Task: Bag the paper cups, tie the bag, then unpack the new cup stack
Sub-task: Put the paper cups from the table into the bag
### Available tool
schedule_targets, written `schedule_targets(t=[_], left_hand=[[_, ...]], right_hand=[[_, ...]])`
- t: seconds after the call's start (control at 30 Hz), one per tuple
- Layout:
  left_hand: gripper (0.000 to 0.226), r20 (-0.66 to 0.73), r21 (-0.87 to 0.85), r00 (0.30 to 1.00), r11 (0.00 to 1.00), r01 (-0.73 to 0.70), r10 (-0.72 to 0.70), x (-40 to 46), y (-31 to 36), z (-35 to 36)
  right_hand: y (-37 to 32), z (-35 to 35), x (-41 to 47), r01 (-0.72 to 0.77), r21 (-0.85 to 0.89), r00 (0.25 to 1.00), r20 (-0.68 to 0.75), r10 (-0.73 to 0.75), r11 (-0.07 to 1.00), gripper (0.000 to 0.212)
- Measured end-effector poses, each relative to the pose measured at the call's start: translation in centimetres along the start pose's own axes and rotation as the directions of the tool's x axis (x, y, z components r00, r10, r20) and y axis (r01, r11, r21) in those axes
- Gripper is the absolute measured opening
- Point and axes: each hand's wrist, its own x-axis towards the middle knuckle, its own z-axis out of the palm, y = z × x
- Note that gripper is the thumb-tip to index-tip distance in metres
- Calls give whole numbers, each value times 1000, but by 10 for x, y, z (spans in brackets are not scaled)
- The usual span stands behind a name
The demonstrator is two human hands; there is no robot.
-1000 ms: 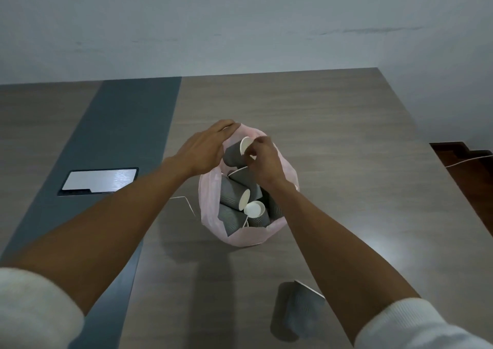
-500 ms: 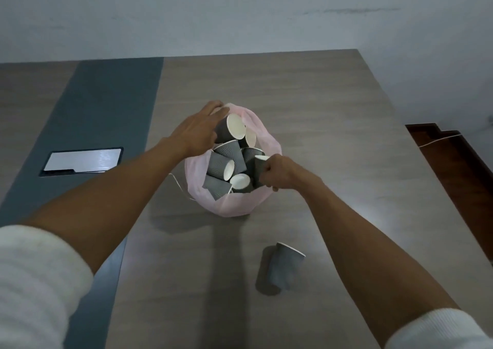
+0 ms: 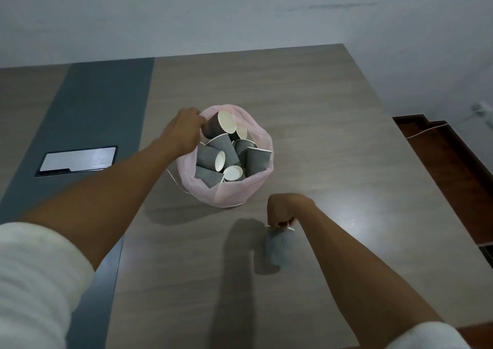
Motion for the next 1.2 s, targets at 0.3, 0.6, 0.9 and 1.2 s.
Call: schedule_targets(t=[0.3,0.6,0.9,1.2], left_hand=[[63,111,52,994,999,-16,10,-2,-4,-12],[76,174,-196,980,978,-65,100,6,-30,-27],[59,13,-194,998,980,-52,55,2,-45,-20],[52,-162,-399,986,916,-33,-35,-1,-49,2]], right_hand=[[-28,-121,-48,431,346,778,-611,-148,834,21],[-109,-104,19,620,215,447,-887,-114,754,14],[-99,-97,44,555,349,406,-906,121,755,29],[-15,-83,57,151,983,915,-100,392,-103,19]])
